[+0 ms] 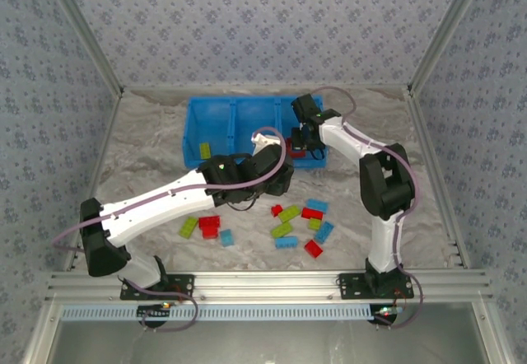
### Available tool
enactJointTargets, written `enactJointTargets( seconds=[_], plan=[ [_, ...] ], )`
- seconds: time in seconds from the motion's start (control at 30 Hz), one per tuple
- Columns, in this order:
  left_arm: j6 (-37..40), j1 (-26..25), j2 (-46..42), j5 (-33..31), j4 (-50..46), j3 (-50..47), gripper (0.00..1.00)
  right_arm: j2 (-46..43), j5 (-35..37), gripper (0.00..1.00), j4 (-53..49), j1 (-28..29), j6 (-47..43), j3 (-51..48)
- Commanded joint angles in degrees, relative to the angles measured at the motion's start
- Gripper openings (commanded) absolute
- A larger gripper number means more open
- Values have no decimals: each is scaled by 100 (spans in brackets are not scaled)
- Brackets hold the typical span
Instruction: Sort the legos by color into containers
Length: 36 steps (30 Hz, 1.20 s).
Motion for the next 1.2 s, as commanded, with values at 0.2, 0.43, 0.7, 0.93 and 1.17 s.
enactJointTargets(
  seconds=[0.2,0.43,0.7,0.93,1.17],
  plan=[
    [-487,-43,-410,-170,19,-447,63,331,-184,27,75,-50,52,218],
    [-982,-43,-649,-196,-292,-877,63,46,-54,38,-19,-40,43,268],
    [-2506,-51,-1635,293,-990,-2365,64,-1995,392,49,18,220,-46,-86],
    [-3647,-85,-2286,1022,-327,-4071,70,-5186,-1295,65,1343,1258,-977,-2543],
    [-3624,-87,-1668,1407,392,-4391,78,-7275,-1986,71,1083,2837,-812,-4363]
  ],
)
